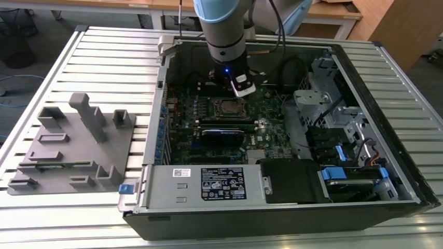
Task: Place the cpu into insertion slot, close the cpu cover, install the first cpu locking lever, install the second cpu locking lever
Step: 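Install the first cpu locking lever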
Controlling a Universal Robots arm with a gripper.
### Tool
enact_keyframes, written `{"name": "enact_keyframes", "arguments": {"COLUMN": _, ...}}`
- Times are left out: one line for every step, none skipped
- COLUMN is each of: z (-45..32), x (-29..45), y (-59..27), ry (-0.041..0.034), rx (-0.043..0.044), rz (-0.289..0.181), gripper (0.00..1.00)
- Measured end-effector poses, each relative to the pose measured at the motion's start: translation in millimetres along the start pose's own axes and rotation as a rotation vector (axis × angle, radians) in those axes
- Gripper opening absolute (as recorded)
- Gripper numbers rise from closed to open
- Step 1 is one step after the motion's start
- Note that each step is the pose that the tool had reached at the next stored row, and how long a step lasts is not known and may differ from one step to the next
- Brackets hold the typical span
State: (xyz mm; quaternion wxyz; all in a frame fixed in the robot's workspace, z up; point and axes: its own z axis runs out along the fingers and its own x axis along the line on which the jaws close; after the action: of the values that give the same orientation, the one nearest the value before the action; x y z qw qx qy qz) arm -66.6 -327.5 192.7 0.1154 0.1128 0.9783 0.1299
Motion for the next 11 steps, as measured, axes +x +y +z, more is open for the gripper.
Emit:
{"name": "enact_keyframes", "arguments": {"z": -0.1, "x": 0.0, "y": -0.2, "ry": 0.0000, "rx": 0.0000, "rz": 0.000, "gripper": 0.10}}
{"name": "enact_keyframes", "arguments": {"z": -0.2, "x": -0.1, "y": -0.4, "ry": 0.0000, "rx": 0.0003, "rz": 0.000, "gripper": 0.10}}
{"name": "enact_keyframes", "arguments": {"z": -0.2, "x": -0.1, "y": -0.7, "ry": -0.0001, "rx": 0.0002, "rz": 0.000, "gripper": 0.10}}
{"name": "enact_keyframes", "arguments": {"z": -0.3, "x": -0.2, "y": -0.9, "ry": -0.0002, "rx": 0.0002, "rz": 0.000, "gripper": 0.10}}
{"name": "enact_keyframes", "arguments": {"z": -0.3, "x": -0.2, "y": -1.0, "ry": -0.0003, "rx": 0.0002, "rz": 0.000, "gripper": 0.10}}
{"name": "enact_keyframes", "arguments": {"z": -0.3, "x": -0.2, "y": -1.0, "ry": -0.0004, "rx": 0.0002, "rz": 0.000, "gripper": 0.10}}
{"name": "enact_keyframes", "arguments": {"z": -0.3, "x": -0.2, "y": -1.0, "ry": -0.0004, "rx": 0.0002, "rz": 0.000, "gripper": 0.10}}
{"name": "enact_keyframes", "arguments": {"z": -0.3, "x": -0.3, "y": -1.1, "ry": -0.0004, "rx": 0.0002, "rz": 0.000, "gripper": 0.10}}
{"name": "enact_keyframes", "arguments": {"z": -0.4, "x": -0.3, "y": -1.1, "ry": -0.0004, "rx": 0.0001, "rz": 0.000, "gripper": 0.10}}
{"name": "enact_keyframes", "arguments": {"z": -0.4, "x": -0.3, "y": -1.1, "ry": -0.0004, "rx": 0.0000, "rz": 0.000, "gripper": 0.10}}
{"name": "enact_keyframes", "arguments": {"z": -0.4, "x": -0.3, "y": -1.1, "ry": -0.0004, "rx": -0.0001, "rz": 0.000, "gripper": 0.10}}
